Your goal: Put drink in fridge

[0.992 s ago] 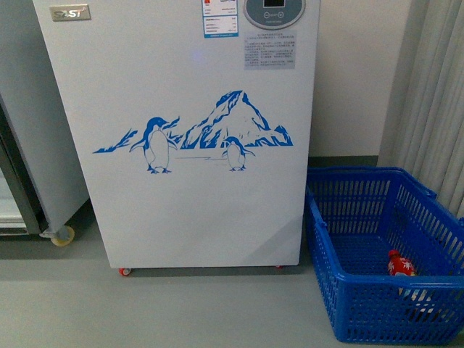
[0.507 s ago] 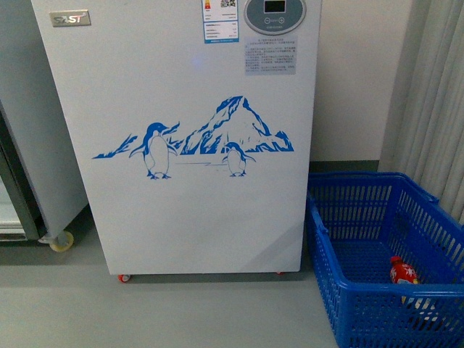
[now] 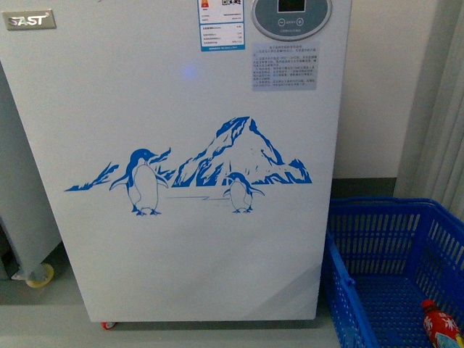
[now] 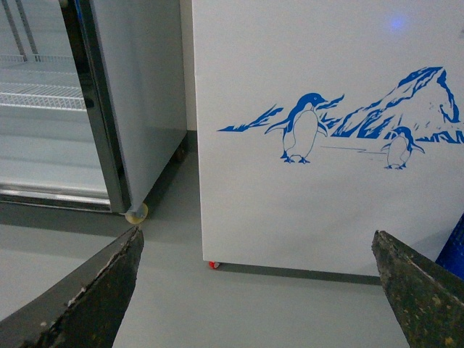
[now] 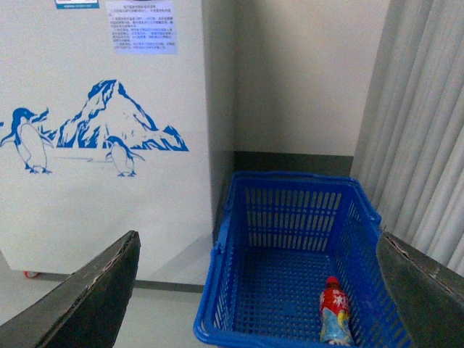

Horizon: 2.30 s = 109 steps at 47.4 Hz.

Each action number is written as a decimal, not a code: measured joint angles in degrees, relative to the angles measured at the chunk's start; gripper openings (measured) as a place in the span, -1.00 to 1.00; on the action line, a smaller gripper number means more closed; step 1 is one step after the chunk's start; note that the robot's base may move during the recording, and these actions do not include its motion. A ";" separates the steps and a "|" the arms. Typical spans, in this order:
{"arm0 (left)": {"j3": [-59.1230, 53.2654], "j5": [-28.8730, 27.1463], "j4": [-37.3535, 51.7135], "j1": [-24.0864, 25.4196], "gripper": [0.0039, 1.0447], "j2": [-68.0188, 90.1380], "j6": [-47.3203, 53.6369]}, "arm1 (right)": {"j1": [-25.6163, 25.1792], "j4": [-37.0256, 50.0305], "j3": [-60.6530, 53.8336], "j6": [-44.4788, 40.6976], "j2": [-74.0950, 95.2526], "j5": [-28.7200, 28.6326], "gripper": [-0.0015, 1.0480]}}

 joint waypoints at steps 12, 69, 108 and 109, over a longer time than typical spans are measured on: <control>0.00 0.00 0.00 0.00 0.85 0.00 0.00 | 0.00 0.00 0.00 0.00 0.00 0.00 0.86; 0.00 0.00 0.00 0.00 0.85 0.00 0.00 | -8.37 -3.28 16.02 0.44 52.65 3.04 0.86; 0.00 0.02 0.00 0.00 0.85 0.00 0.00 | -21.33 33.46 45.68 -11.15 144.78 11.08 0.86; 0.00 0.00 0.00 0.00 0.85 0.00 0.00 | -21.53 33.51 46.14 -11.28 145.46 11.13 0.86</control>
